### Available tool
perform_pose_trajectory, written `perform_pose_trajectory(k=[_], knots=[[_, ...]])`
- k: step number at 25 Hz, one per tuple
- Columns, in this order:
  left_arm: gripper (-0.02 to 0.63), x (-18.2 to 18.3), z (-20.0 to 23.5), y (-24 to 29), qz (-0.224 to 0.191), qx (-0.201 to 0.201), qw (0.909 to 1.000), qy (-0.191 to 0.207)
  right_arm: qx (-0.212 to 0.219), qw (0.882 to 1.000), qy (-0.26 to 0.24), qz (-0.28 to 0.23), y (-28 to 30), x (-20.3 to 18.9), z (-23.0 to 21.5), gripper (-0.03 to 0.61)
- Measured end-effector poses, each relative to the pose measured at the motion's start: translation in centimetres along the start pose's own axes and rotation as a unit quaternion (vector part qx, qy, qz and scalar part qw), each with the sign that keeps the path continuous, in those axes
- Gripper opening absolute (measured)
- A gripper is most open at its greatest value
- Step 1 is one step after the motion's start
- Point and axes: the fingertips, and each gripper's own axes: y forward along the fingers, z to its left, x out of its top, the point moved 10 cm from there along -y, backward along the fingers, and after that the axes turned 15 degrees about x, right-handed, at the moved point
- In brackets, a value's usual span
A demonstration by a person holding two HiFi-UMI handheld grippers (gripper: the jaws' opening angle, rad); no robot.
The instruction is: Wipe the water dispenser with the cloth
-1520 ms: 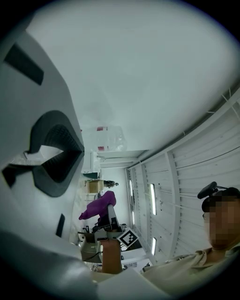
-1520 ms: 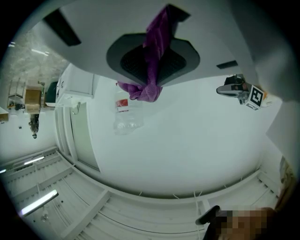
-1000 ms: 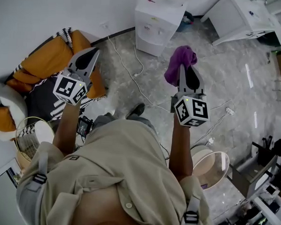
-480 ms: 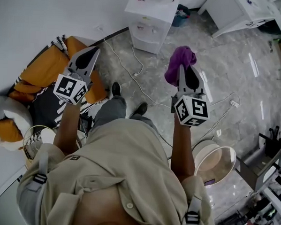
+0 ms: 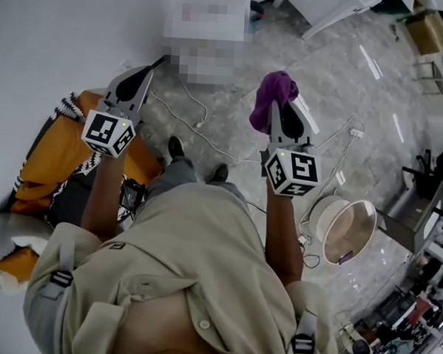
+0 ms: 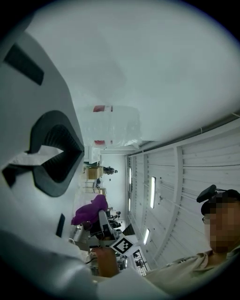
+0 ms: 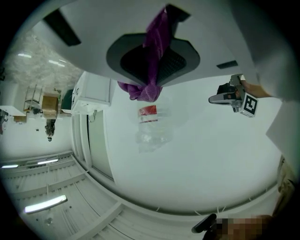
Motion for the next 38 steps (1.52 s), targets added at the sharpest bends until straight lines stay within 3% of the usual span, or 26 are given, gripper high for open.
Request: perform_pose_trajectory(k=[7,13,20,28,38], knots=[[0.015,-1.6,6.6,3.8,0.004,-0.038,0.9992,-0.009,-0.043,0.999,-0.011,0.013,5.1,1.5,3.1,0.067],[0.015,-2.2,10.8,3.9,0.002,-0.043,0.9989,0.018,-0.069,0.997,-0.023,0.028,7.2,2.6,5.6,0.067],[0.015,-4.6,14.5,3.7,0.0,-0.003,0.9956,0.094,-0.045,0.997,-0.041,0.058,11.8,2.0,6.1,0.067],[0.015,-7.3,15.1,2.7,0.041,0.042,0.9855,0.159,-0.002,0.994,-0.064,0.088,16.2,1.1,4.0,0.067],[0.017,-8.5,16.4,2.0,0.064,0.106,0.9877,0.096,0.043,0.987,-0.114,0.106,22.6,0.6,1.7,0.067]])
